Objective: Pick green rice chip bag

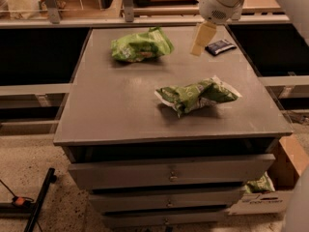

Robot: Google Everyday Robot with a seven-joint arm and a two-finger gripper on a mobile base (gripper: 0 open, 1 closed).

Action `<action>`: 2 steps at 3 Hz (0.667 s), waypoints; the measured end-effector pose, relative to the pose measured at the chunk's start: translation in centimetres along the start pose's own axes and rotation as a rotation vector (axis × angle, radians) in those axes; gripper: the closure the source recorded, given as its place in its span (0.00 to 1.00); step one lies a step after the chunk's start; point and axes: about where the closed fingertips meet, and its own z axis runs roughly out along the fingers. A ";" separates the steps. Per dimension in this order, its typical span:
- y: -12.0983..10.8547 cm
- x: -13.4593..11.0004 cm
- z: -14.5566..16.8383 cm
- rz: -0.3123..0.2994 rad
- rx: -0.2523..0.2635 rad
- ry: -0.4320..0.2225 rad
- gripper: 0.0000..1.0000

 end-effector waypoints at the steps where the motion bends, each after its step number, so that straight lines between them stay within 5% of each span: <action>1: -1.3 -1.5 4.0 -0.048 0.042 -0.025 0.00; 2: -2.4 -2.1 7.5 -0.042 0.064 -0.050 0.00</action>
Offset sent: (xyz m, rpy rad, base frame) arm 0.0998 0.0473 -0.0638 0.0559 -0.1175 0.0304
